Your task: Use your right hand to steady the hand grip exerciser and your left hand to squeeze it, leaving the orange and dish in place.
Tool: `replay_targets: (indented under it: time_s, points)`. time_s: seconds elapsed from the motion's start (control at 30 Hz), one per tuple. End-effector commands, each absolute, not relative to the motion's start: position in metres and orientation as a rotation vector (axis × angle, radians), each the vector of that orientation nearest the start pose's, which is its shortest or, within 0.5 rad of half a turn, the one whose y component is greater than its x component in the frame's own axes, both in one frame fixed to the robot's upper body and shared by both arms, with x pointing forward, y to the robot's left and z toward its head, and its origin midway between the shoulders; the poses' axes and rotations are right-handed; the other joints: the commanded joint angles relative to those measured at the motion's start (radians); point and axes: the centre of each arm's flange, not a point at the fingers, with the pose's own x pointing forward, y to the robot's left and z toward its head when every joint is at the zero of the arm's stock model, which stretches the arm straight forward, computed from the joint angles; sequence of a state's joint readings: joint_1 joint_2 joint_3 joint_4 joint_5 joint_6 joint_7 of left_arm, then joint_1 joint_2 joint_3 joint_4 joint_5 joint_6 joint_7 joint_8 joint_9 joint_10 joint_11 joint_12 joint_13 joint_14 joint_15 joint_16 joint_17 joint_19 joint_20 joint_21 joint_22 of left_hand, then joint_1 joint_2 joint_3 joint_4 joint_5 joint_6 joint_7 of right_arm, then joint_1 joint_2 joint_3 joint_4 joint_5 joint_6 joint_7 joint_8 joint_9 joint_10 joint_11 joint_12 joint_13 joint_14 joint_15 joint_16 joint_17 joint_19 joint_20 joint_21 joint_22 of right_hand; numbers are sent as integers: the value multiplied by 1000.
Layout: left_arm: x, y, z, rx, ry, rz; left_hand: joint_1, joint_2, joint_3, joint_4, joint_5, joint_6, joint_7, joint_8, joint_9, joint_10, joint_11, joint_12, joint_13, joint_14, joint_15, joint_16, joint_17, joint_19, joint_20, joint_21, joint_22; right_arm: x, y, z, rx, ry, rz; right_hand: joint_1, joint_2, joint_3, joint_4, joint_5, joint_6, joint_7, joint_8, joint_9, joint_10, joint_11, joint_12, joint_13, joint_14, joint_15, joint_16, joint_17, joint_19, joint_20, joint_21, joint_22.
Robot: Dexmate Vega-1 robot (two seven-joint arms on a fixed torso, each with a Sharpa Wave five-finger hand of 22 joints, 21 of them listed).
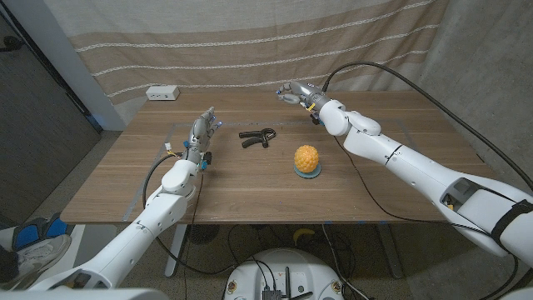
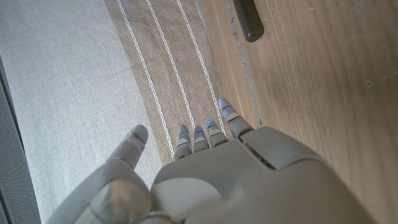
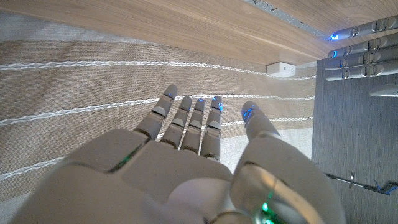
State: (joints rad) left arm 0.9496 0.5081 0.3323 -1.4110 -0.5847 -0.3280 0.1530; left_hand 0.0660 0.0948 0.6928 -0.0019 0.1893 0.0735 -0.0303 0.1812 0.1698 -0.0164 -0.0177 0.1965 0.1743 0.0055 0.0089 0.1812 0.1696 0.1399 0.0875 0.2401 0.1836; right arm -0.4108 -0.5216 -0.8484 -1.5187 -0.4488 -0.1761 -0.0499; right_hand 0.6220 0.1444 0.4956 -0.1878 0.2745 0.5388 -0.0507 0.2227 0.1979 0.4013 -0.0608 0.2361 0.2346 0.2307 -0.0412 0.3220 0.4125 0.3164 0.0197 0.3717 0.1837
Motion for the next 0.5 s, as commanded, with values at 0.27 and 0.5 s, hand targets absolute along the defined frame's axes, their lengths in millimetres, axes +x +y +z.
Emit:
replay_targets:
  time_s: [0.27,0.5]
  points:
    - [628,298,-46,-73,-631,-55,-9,27,2,-9,-3,10,2,3,5,4,-3,-1,6,9,2,-2,4,8,-2,-2,6,648,-77,97,-1341,-804,55,46,-52,-19,1,-25,35,-1,11,1,25,0,4,1,25,-97,8,-5,34,5,5,2]
    - [629,298,-46,-79,-628,-53,-10,27,2,-11,-3,10,1,2,5,5,-3,-1,6,9,1,-2,4,8,-3,-3,6,653,-74,95,-1358,-801,48,69,-57,-21,0,-35,49,-7,14,2,29,-5,4,0,28,-98,9,-7,37,4,5,2]
